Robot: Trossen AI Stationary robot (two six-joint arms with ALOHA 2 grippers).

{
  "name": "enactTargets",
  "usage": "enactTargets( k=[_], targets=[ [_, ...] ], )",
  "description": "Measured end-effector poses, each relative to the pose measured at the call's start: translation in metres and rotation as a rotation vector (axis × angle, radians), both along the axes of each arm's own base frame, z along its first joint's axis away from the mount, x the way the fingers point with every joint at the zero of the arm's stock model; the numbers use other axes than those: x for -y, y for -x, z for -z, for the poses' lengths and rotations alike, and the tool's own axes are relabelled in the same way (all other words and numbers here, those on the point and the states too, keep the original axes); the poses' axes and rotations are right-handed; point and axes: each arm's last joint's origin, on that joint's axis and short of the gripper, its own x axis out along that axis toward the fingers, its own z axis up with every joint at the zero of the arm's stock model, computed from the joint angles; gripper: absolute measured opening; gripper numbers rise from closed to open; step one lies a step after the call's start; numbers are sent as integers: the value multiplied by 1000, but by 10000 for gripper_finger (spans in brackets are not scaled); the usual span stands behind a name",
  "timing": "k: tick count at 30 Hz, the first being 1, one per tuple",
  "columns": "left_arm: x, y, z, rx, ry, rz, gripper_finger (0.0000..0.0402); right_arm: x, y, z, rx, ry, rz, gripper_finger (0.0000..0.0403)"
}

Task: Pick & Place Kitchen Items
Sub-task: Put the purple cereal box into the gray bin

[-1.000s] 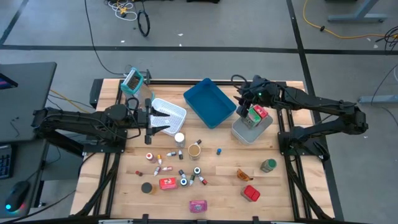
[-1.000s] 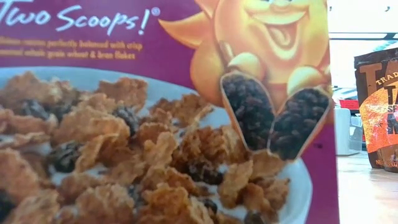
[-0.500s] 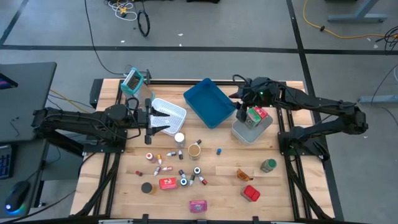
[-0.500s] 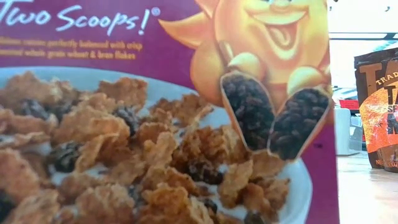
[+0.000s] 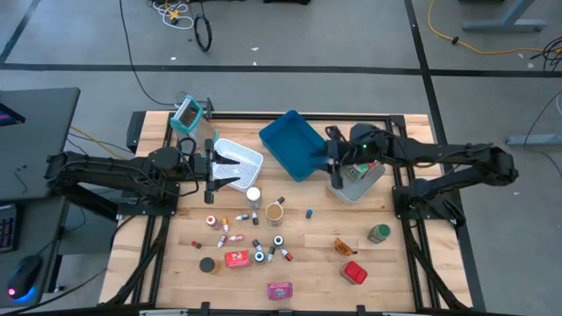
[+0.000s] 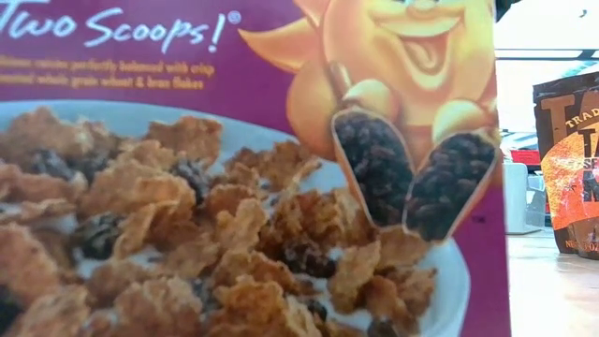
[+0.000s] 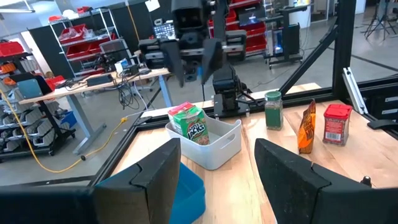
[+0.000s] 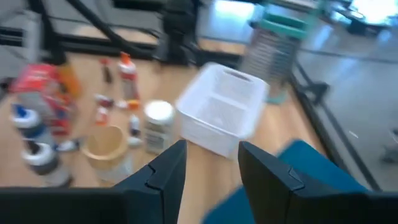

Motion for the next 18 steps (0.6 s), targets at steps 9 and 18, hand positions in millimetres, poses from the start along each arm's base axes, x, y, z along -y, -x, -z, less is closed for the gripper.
enactTargets(
  k=[9, 18],
  targets=[
    [0, 0, 0, 0, 0, 0, 215, -34, -16, 20, -68, -67, -172, 157],
    [0, 0, 0, 0, 0, 0, 215, -90, -48, 48, -68, -173, -308, 157]
  ],
)
